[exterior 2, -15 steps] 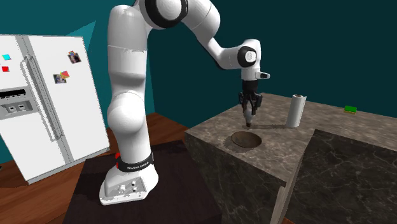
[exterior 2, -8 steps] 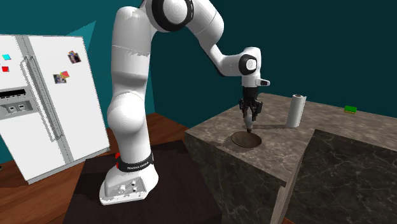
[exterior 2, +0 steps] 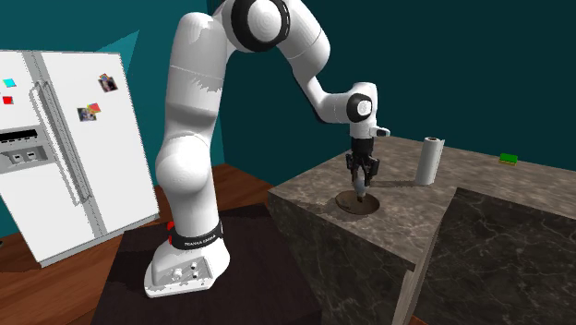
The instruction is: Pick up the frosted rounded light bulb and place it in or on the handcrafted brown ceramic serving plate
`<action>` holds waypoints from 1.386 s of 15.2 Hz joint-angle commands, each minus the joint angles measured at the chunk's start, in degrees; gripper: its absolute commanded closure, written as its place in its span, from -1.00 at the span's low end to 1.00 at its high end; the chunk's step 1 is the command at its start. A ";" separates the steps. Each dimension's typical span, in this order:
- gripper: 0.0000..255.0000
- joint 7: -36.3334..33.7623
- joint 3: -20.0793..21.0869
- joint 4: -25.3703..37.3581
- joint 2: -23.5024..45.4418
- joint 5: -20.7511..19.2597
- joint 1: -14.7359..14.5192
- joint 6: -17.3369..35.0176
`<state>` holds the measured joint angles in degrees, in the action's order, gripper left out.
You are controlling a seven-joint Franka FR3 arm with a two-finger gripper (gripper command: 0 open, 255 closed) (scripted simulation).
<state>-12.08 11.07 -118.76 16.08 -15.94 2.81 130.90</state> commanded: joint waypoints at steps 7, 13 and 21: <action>1.00 -0.79 -0.19 -0.56 1.24 -0.67 -0.21 1.72; -1.00 -0.79 -0.19 -0.56 1.24 -0.67 -0.21 1.72; -1.00 0.63 0.84 1.60 -2.97 1.54 -0.34 -4.49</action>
<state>-11.53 11.86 -117.36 13.28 -14.52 2.48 126.83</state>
